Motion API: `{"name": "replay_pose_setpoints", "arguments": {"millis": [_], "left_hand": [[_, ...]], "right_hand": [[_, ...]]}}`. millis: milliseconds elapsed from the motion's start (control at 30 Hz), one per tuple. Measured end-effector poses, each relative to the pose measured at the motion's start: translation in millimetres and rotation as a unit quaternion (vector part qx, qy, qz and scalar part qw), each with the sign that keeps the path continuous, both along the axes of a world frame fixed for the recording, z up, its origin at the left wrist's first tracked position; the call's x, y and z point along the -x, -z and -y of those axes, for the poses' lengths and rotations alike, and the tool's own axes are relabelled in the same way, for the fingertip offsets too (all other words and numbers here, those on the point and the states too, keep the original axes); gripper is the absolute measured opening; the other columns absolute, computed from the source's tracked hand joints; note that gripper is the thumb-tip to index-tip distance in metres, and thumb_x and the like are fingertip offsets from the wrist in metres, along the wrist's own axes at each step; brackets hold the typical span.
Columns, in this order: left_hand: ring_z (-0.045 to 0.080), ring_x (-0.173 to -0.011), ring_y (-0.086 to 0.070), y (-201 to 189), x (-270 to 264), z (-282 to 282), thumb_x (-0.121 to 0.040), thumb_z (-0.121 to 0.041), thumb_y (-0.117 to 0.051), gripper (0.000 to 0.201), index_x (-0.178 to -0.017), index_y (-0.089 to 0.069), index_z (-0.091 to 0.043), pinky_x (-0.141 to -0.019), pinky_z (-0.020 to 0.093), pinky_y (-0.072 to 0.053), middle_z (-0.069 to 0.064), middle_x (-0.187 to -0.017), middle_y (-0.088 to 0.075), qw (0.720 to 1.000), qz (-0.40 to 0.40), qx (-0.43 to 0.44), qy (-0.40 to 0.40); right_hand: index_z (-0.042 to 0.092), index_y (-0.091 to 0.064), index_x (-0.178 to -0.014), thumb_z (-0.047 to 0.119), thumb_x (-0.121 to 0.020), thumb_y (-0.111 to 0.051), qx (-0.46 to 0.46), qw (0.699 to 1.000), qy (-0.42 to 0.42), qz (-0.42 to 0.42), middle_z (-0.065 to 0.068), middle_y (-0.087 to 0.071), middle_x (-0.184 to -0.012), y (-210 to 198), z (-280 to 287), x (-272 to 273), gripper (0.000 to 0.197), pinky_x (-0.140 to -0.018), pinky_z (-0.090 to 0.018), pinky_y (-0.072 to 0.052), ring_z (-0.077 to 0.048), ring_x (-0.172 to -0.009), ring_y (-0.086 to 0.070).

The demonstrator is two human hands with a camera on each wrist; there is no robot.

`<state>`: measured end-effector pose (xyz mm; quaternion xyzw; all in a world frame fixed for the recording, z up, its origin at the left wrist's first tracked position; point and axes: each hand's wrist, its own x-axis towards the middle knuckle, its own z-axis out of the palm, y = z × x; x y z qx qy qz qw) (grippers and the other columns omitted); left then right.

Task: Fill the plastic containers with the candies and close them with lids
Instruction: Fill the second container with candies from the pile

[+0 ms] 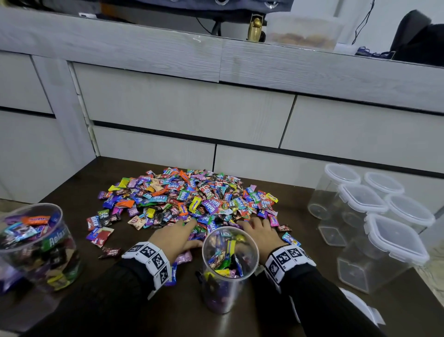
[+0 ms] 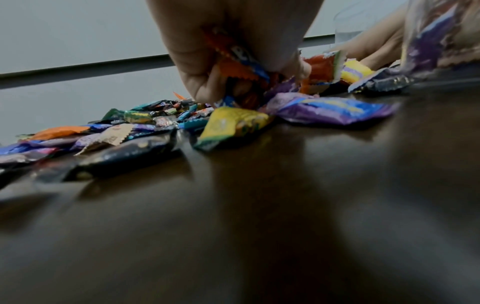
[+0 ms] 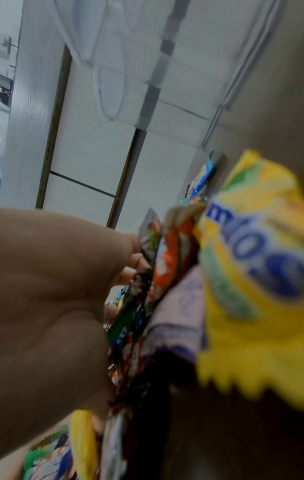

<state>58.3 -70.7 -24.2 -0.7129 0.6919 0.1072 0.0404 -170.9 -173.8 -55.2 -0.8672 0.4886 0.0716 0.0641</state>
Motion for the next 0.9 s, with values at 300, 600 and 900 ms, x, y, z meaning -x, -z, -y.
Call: {"name": "replay_pose_setpoints", "arguments": {"millis": [300, 600, 900], "left_hand": [[0.025, -0.105, -0.061, -1, -10, 3, -0.091, -0.069, -0.032, 0.073, -0.145, -0.031, -0.02, -0.082, 0.04, -0.053, 0.006, -0.112, -0.063, 0.998, -0.011, 0.035, -0.044], [0.02, -0.087, -0.065, 3, -8, 6, -0.098, -0.061, -0.032, 0.06, -0.144, -0.036, -0.022, -0.069, 0.033, -0.052, -0.001, -0.084, -0.061, 0.996, 0.016, 0.058, -0.062], [0.023, -0.098, -0.063, 0, -10, 3, -0.097, -0.06, -0.034, 0.06, -0.142, -0.042, -0.021, -0.08, 0.037, -0.053, 0.006, -0.103, -0.067, 0.99, -0.051, 0.082, -0.103]], "right_hand": [[0.035, -0.017, -0.146, 0.081, -0.072, -0.048, 0.032, 0.999, 0.029, -0.004, -0.003, -0.015, -0.154, -2, -3, 13, 0.093, -0.106, -0.056, -0.029, -0.033, -0.14, -0.017], [0.022, -0.03, -0.14, 0.05, -0.092, -0.05, -0.016, 1.0, -0.001, -0.007, -0.012, -0.032, -0.135, -11, -6, 3, 0.059, -0.098, -0.048, -0.037, -0.034, -0.126, -0.033], [0.014, -0.04, -0.128, 0.015, -0.093, -0.052, -0.07, 0.996, 0.005, 0.047, -0.015, -0.048, -0.121, -21, -2, 0, 0.037, -0.093, -0.046, -0.046, -0.038, -0.11, -0.053]]}}
